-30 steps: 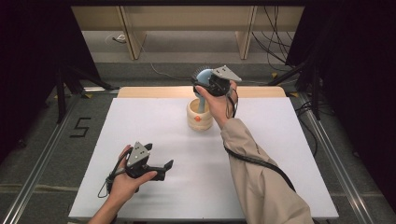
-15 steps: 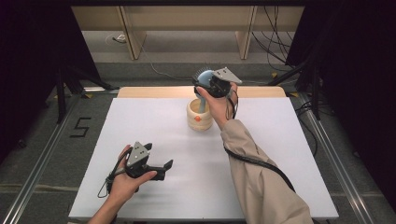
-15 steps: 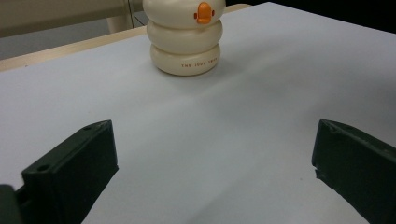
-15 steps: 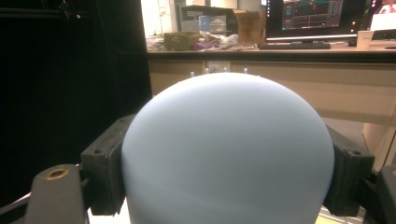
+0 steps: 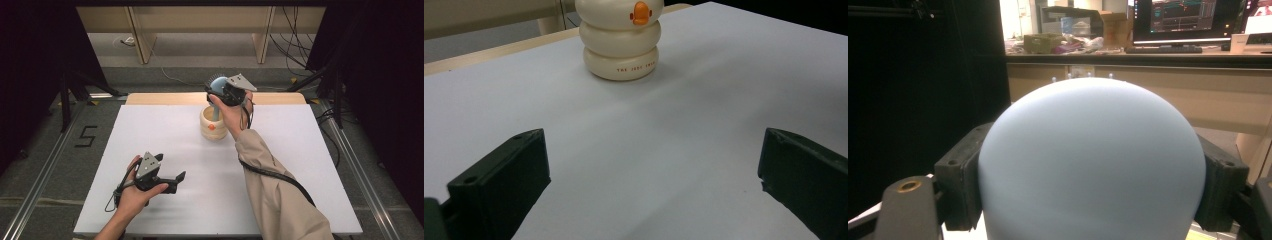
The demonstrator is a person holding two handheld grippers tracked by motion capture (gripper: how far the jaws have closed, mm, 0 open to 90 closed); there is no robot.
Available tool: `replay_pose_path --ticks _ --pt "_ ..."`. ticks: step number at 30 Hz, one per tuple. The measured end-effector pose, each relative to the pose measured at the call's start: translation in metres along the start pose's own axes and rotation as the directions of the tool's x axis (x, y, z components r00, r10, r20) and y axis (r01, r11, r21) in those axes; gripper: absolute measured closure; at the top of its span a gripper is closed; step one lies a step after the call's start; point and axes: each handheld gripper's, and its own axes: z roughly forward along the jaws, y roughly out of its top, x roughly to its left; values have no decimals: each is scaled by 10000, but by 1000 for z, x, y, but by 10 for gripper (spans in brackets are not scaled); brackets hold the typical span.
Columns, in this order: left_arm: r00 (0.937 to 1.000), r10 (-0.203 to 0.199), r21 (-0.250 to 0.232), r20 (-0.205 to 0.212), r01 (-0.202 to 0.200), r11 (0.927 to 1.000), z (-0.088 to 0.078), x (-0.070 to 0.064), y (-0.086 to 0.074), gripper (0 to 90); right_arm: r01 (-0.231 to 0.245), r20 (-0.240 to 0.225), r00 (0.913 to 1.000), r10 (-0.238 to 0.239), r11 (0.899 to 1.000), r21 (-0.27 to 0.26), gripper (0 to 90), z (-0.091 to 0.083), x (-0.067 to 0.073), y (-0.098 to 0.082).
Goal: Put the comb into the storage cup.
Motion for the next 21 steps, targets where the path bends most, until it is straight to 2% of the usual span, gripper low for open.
replay_pose_path --ticks 21 --pt "10000 5 17 43 -5 10000 1 0 0 0 148 84 9999 -149 9999 58 204 2 0 -8"
